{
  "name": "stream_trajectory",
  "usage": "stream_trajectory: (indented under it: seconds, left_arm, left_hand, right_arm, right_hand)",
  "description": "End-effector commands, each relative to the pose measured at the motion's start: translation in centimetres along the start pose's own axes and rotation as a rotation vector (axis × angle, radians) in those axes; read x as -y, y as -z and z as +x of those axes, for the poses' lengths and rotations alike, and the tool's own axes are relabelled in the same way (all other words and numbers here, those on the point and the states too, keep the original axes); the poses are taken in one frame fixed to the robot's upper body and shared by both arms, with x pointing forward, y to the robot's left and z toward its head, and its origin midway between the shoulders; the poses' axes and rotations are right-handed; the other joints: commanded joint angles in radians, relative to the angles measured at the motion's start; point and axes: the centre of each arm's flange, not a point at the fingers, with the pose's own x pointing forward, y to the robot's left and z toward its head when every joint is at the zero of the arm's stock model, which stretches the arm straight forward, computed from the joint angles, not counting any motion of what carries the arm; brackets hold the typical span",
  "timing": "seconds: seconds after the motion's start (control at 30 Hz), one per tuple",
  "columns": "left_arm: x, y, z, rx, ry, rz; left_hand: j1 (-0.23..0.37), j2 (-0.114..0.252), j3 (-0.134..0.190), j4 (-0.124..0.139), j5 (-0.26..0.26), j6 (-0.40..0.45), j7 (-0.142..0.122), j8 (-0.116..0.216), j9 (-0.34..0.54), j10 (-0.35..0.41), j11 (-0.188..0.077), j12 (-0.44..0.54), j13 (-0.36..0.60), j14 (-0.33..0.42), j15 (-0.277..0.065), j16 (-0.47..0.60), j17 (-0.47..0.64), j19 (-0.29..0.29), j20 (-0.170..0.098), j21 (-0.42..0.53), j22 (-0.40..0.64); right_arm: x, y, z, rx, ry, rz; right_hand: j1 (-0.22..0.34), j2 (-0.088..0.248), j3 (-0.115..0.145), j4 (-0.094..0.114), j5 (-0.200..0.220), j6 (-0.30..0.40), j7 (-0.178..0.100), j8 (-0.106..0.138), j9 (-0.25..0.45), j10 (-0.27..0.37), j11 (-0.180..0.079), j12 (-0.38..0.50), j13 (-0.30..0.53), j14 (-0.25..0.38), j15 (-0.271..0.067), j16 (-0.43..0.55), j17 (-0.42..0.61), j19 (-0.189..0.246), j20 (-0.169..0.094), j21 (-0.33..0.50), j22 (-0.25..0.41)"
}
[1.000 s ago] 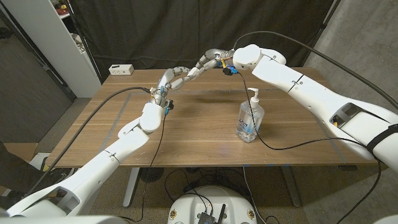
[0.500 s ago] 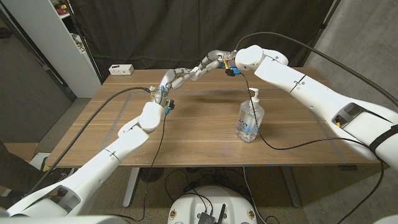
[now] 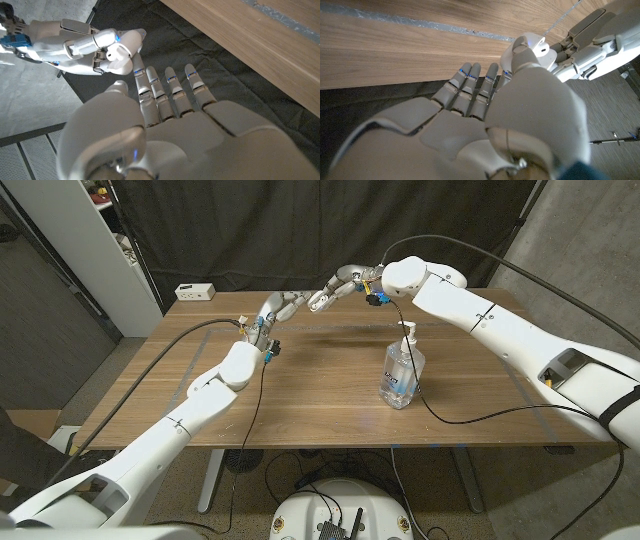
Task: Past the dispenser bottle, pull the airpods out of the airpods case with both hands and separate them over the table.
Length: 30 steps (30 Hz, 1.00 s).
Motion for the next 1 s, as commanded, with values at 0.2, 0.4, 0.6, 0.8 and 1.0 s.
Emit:
stream_trajectory:
  seconds: [0.2,0.4,0.6,0.8,1.0]
  left_arm:
    - [-0.4,0.5,-0.3,-0.083,0.026,-0.02]
    - [-1.0,0.9,-0.5,-0.112,0.028,-0.038]
    - [-1.6,1.0,-0.8,-0.105,0.002,-0.005]
    - [-1.3,0.4,-0.9,-0.018,-0.056,0.075]
    - [-0.4,-0.8,-1.1,0.142,-0.1,0.19]
  left_hand:
    - [-0.07,0.004,-0.003,0.025,-0.005,0.045,0.023,-0.008,-0.014,0.071,0.001,0.018,-0.013,0.069,-0.063,0.021,-0.003,0.024,-0.013,0.019,0.003]
    - [-0.18,-0.003,-0.026,0.034,-0.011,-0.029,0.063,-0.043,-0.013,0.06,0.048,0.005,-0.018,0.071,-0.036,0.014,-0.009,0.03,-0.013,0.029,0.005]
    - [-0.286,-0.019,-0.057,0.023,-0.015,-0.121,0.063,-0.081,-0.01,0.002,0.084,-0.024,-0.018,0.043,-0.01,-0.004,-0.014,0.02,0.002,0.03,0.004]
    - [-0.15,-0.072,-0.019,-0.106,-0.009,-0.234,0.018,-0.105,-0.007,-0.052,0.051,-0.053,-0.017,-0.001,-0.025,-0.04,-0.038,-0.003,0.014,0.018,-0.007]
    - [-0.029,-0.129,-0.002,-0.203,0.003,-0.3,-0.036,-0.109,-0.001,-0.1,0.002,-0.074,-0.01,-0.056,-0.054,-0.063,-0.047,-0.03,0.007,0.006,-0.012]
  right_arm:
    - [0.1,0.6,-0.8,-0.014,-0.002,-0.012]
    - [0.6,0.6,-0.9,-0.036,-0.033,-0.039]
    - [1.2,0.1,-0.9,-0.06,-0.064,-0.094]
    - [1.2,-0.5,-0.7,-0.063,-0.075,-0.104]
    - [1.1,-1.3,-0.4,-0.048,-0.072,-0.101]
  right_hand:
    - [0.002,0.01,0.008,0.004,0.007,0.041,0.033,0.059,0.127,0.005,-0.008,0.009,0.003,-0.003,-0.137,-0.003,0.006,-0.003,-0.001,0.006,0.001]
    - [0.003,0.01,0.007,0.004,0.008,0.039,0.033,0.058,0.131,0.002,-0.007,0.008,0.003,-0.007,-0.136,-0.002,0.01,-0.005,-0.002,0.006,0.001]
    - [-0.004,0.018,0.007,0.011,0.008,0.024,0.041,0.055,0.141,-0.009,0.003,0.004,0.005,-0.019,-0.129,-0.006,0.014,-0.011,-0.002,0.004,0.001]
    - [-0.006,0.019,0.008,0.012,0.009,0.024,0.044,0.057,0.149,-0.012,0.002,0.004,0.007,-0.022,-0.127,-0.012,0.011,-0.013,0.0,0.004,0.001]
    - [-0.009,0.019,0.01,0.012,0.008,0.024,0.048,0.06,0.156,-0.016,0.008,0.002,0.007,-0.022,-0.122,-0.016,0.008,-0.013,0.002,0.005,0.001]
